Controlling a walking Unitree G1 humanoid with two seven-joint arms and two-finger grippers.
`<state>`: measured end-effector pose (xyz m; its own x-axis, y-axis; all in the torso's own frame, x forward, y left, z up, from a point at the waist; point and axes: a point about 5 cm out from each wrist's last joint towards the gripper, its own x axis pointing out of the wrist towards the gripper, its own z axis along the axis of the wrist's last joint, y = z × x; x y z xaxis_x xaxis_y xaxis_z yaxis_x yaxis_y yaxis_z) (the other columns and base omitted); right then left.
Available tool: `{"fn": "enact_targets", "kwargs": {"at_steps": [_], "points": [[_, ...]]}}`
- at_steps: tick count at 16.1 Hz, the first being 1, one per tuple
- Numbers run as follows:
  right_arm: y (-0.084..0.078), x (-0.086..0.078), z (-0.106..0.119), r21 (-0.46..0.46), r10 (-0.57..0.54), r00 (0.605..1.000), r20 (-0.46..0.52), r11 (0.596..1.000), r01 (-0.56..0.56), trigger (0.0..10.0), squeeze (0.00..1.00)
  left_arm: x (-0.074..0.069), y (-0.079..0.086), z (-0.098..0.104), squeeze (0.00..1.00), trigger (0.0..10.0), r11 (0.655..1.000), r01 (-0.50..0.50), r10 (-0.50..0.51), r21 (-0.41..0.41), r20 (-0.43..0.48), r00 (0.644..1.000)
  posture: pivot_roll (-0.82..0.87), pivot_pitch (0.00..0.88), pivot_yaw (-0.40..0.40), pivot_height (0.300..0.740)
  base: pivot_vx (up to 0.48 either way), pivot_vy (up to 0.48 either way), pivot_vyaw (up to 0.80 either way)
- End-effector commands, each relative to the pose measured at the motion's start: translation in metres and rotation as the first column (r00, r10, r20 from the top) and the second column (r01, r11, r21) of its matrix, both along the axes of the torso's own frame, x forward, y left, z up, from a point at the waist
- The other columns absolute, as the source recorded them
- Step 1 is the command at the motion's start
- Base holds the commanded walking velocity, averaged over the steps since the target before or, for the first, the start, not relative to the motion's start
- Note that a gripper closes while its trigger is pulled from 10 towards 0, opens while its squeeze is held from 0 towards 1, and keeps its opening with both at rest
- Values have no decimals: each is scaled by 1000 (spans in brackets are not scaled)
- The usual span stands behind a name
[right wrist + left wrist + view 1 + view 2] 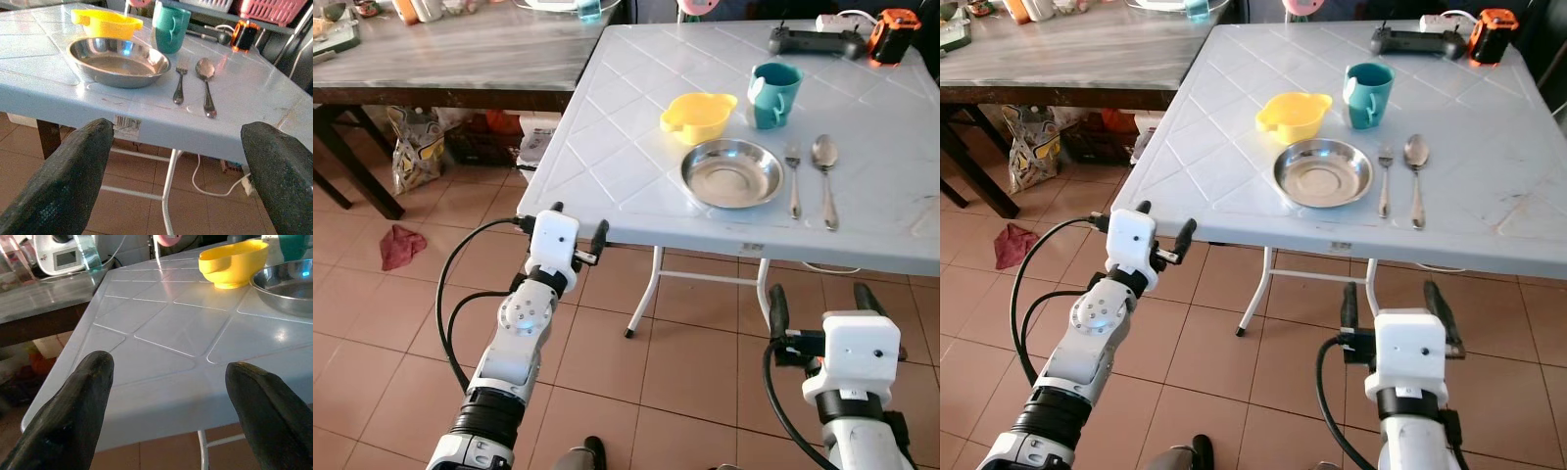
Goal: Setting the table
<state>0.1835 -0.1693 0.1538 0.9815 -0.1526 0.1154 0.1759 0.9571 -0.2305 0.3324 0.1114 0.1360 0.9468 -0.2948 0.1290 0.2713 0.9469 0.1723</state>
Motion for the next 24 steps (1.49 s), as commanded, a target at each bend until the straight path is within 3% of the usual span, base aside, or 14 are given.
{"fn": "enact_targets", "kwargs": {"at_steps": [1, 6, 10, 15, 20, 24], "points": [[-3, -3, 2, 23, -23, 1000, 7, 999, 23, 10000, 0, 0, -1, 2, 0, 10000, 1000, 16, -16, -5, 2, 1000, -165, 181, 96, 740, 0, 0, 0], [-7, -1, 6, 32, -39, 999, 14, 999, 39, 10000, 0, 0, 1, 10, 0, 10000, 997, 67, -67, -30, 18, 998, -159, 177, 92, 740, 0, 0, 0], [-7, -6, 29, -19, -38, 995, 90, 999, 40, 10000, 0, -2, 8, 26, 0, 10000, 994, 80, -77, -69, 42, 996, -155, 169, 91, 740, 0, 0, 0], [-20, -25, 28, -49, -64, 997, 36, 997, 66, 10000, 0, -17, 28, 4, 0, 10000, 998, 57, -58, -36, -38, 998, -137, 155, 98, 740, 0, 0, 0], [-19, -26, 14, -38, -55, 998, -23, 998, 54, 10000, 0, -29, 46, -6, 0, 10000, 999, 29, -28, 14, -71, 997, -115, 155, 94, 740, 0, 0, 0], [-18, -22, 11, -15, -38, 999, -23, 999, 38, 10000, 0, -28, 43, -4, 0, 10000, 999, 34, -33, 10, -68, 997, -108, 152, 95, 740, 0, 0, 0]]}}
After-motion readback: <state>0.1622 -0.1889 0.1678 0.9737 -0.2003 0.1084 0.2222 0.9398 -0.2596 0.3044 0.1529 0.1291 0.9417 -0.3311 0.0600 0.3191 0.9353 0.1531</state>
